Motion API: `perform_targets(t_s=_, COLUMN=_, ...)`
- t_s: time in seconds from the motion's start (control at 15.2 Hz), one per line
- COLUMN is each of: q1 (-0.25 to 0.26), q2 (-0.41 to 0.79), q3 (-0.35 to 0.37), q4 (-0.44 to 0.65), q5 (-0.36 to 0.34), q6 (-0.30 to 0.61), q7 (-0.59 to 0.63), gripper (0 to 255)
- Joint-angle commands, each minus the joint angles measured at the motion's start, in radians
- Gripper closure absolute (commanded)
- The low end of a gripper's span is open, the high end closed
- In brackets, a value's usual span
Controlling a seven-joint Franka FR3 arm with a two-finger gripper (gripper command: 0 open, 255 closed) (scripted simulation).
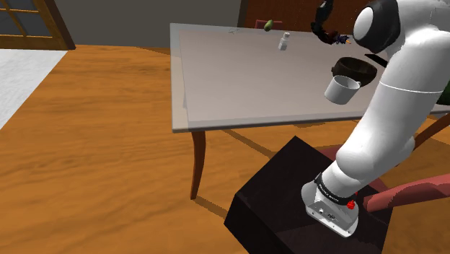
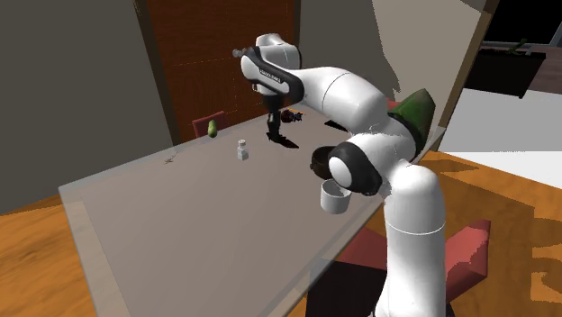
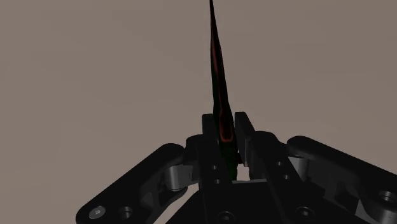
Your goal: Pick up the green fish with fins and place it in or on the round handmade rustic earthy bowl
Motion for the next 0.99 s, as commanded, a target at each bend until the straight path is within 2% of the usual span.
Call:
perform_targets(t_s=0.0, q1=0.009, q2=-0.074, q3=-0.014, q4=-0.105, q5=-0.039, q6=0.038, q7=-0.026, gripper=255)
perform_targets(t_s=0.4, q1=-0.016, q2=-0.209, q3=-0.054, q4=-0.267, q5=-0.117, q6=0.084, q7=-0.113, gripper=255)
perform_targets(t_s=0.92, q1=-0.083, q2=-0.325, q3=-0.123, q4=-0.386, q5=-0.199, q6=0.114, q7=-0.255, gripper=255)
